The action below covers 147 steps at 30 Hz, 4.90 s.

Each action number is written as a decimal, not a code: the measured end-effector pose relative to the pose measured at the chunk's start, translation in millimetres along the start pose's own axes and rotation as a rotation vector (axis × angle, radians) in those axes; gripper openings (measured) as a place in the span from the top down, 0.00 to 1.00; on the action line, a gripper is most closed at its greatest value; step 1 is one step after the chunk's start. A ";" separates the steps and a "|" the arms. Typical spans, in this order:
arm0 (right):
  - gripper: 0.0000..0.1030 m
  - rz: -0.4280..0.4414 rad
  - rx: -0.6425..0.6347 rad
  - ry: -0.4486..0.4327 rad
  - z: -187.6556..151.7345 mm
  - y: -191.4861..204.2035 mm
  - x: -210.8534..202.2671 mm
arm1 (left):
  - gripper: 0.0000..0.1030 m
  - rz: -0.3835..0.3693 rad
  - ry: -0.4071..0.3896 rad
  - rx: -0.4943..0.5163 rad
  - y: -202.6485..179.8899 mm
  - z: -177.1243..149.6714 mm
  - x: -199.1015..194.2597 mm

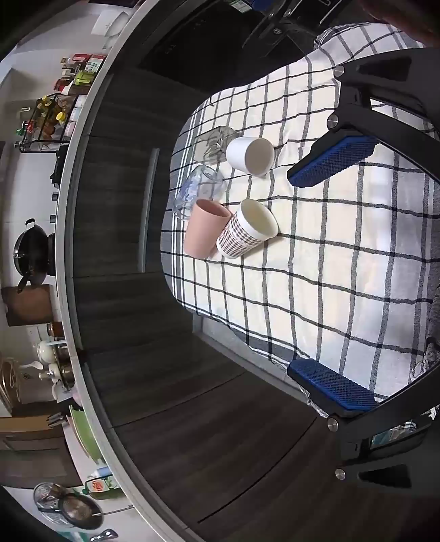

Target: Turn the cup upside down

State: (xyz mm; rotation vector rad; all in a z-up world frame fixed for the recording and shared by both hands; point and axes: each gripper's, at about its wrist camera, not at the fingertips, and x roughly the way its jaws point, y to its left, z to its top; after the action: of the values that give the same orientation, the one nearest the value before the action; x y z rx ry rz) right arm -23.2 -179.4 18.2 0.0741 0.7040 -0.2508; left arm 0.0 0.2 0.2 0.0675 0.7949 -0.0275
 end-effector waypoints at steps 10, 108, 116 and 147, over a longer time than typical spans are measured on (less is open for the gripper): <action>0.02 0.005 0.004 -0.003 -0.5 -0.3 -0.1 | 0.00 0.015 -0.013 0.001 -2.2 -3.5 1.1; 0.02 0.004 -0.014 -0.002 22.6 -5.0 37.7 | 0.00 0.039 0.067 -0.040 -6.8 16.4 46.2; 0.02 -0.018 -0.042 -0.003 41.0 -9.1 68.4 | 0.00 0.037 0.105 -0.103 -19.5 38.1 88.5; 0.02 0.013 -0.058 0.151 56.0 -25.3 217.2 | 0.04 0.095 0.351 -0.185 -58.0 49.0 257.3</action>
State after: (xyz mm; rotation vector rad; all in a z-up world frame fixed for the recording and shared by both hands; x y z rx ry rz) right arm 165.1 -256.4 -79.6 0.0423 0.8602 -0.2140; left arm 212.1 -60.9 -152.2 -0.0675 1.1411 0.1513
